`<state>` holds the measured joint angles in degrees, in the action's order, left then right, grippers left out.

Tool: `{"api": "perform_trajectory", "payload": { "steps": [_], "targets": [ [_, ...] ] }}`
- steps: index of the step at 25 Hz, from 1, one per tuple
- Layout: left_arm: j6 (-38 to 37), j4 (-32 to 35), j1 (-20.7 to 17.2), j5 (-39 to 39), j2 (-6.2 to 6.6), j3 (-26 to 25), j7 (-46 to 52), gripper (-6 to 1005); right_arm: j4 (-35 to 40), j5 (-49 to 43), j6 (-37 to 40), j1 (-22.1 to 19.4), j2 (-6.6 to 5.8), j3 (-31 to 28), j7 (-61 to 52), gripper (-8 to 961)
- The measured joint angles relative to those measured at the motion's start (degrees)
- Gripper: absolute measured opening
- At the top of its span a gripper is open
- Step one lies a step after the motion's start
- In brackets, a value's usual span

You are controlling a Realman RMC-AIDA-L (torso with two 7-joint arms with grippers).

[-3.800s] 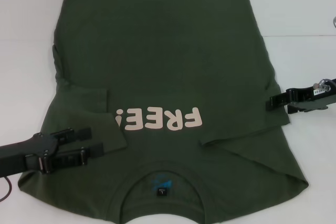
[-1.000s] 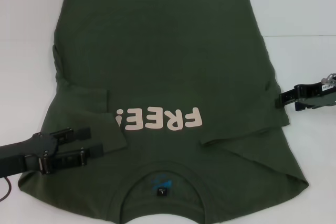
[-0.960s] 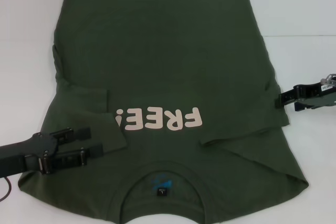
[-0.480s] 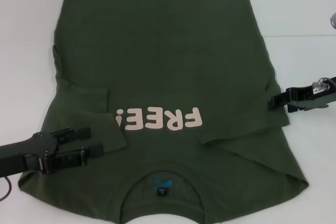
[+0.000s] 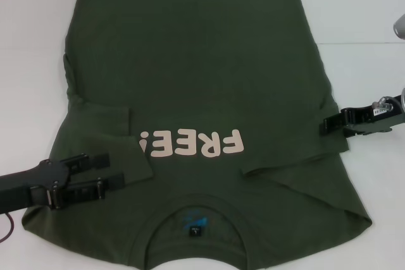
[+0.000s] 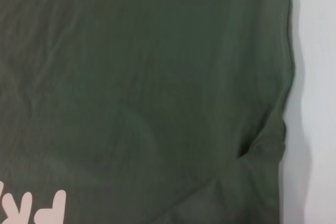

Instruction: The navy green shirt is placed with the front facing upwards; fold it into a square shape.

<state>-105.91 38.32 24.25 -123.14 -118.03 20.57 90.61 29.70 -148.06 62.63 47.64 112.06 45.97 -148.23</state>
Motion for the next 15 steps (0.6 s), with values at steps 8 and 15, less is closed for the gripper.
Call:
{"api": "perform_trajectory", "payload": {
  "steps": [8, 15],
  "targets": [
    [0.0, 0.0, -0.1, 0.0, 0.0, 0.0, 0.0, 888, -0.1, 0.0, -0.5, -0.1, 0.47, 0.0, 0.0, 631],
    [0.0, 0.0, -0.1, 0.0, 0.0, 0.0, -0.1, 888, -0.1, 0.0, -0.6, 0.0, 0.65, 0.0, 0.1, 629]
  ]
}}
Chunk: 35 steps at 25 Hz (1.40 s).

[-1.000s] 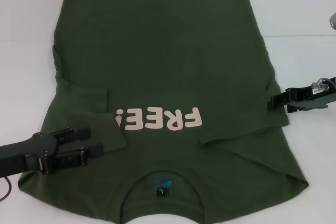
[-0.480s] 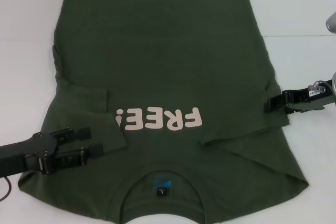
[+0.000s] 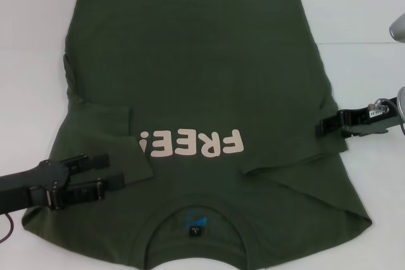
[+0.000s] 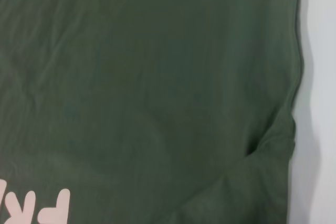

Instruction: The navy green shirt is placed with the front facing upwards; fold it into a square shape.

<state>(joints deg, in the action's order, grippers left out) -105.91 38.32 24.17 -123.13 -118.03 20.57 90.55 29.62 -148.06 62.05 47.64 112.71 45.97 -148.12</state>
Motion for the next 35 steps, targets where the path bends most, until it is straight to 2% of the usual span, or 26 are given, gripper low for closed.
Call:
{"api": "perform_trajectory", "payload": {
  "steps": [7, 12, 20, 25, 35],
  "targets": [
    [0.0, 0.0, 0.0, 0.0, 0.0, 0.0, 0.0, 888, 0.0, 0.3, 0.4, 0.0, -0.04, -0.5, -0.5, 628],
    [0.0, 0.0, 0.0, 0.0, 0.0, 0.0, 0.0, 888, -0.1, -0.1, 0.6, 0.2, -0.12, 0.5, -0.7, 434],
    [0.0, 0.0, 0.0, 0.0, 0.0, 0.0, 0.0, 888, -0.1, 0.1, 0.7, 0.1, -0.31, 0.7, -0.8, 194],
    [0.0, 0.0, 0.0, 0.0, 0.0, 0.0, 0.0, 888, 0.2, 0.2, 1.3, 0.1, -0.5, 0.3, -0.8, 5],
    [0.0, 0.0, 0.0, 0.0, -0.08, 0.0, 0.0, 888, 0.6, 2.0, 2.0, -0.1, -0.98, 0.0, -0.7, 3]
  ]
}}
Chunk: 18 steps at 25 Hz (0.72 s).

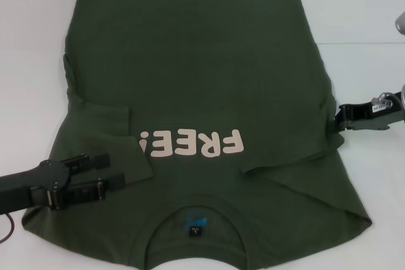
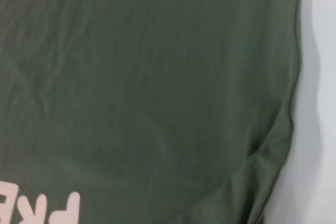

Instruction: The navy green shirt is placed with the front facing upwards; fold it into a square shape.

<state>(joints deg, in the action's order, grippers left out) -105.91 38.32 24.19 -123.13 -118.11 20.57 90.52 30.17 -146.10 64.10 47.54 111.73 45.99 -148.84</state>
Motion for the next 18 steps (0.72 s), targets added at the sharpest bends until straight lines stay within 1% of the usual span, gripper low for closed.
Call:
{"api": "perform_trajectory", "payload": {
  "steps": [4, 7, 13, 18],
  "targets": [
    [0.0, 0.0, 0.0, 0.0, -0.01, 0.0, 0.0, 888, 0.0, 2.4, 0.9, -0.1, -0.81, 0.0, 0.0, 2],
    [0.1, 0.0, -0.1, 0.0, -0.02, 0.0, -0.4, 888, 0.1, 3.1, 1.0, -0.1, -1.07, -0.4, 0.0, 2],
    [0.1, 0.0, -0.1, 0.1, -0.16, 0.0, -0.5, 888, 0.1, 3.5, -0.4, 0.1, -0.71, -2.0, 0.0, 2],
    [0.1, 0.0, 0.1, 0.1, -0.21, 0.0, -0.6, 888, -0.1, 4.7, -1.1, 0.3, -0.64, -3.1, 0.0, 2]
  ]
}}
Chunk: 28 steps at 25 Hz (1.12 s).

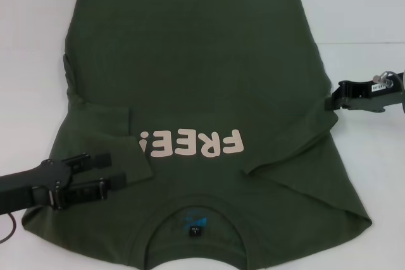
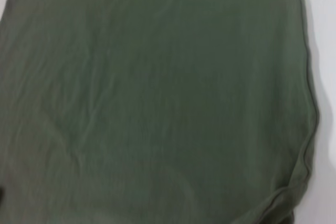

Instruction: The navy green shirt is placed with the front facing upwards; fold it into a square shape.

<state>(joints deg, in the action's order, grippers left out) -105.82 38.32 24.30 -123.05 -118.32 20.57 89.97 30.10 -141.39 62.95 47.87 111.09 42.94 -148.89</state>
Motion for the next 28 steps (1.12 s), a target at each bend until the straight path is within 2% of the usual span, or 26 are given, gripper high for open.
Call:
{"api": "perform_trajectory", "payload": {
  "steps": [4, 12, 18, 24, 28],
  "targets": [
    [0.0, 0.0, 0.0, 0.1, -0.06, 0.0, -0.1, 888, -0.5, 0.4, -1.5, 0.2, 0.36, 0.0, 0.0, 2],
    [0.2, 0.0, 0.0, 0.3, -0.06, 0.0, -0.1, 888, -0.6, 3.5, -4.3, 0.2, 2.03, -0.1, 0.0, 2],
    [0.5, 0.0, 0.0, 0.3, -0.11, 0.0, -0.1, 888, -2.2, 5.7, -7.3, 0.3, 2.8, 0.0, 0.4, 2],
    [0.5, 0.0, 0.0, 0.2, -0.15, 0.0, 0.2, 888, -2.7, 6.1, -10.9, 0.2, 4.2, -0.1, 0.5, 3],
    [0.5, -0.1, 0.0, 0.2, -0.2, 0.0, 0.4, 888, -2.7, 7.8, -12.0, -0.4, 4.54, -0.1, 0.6, 3]
  ]
}}
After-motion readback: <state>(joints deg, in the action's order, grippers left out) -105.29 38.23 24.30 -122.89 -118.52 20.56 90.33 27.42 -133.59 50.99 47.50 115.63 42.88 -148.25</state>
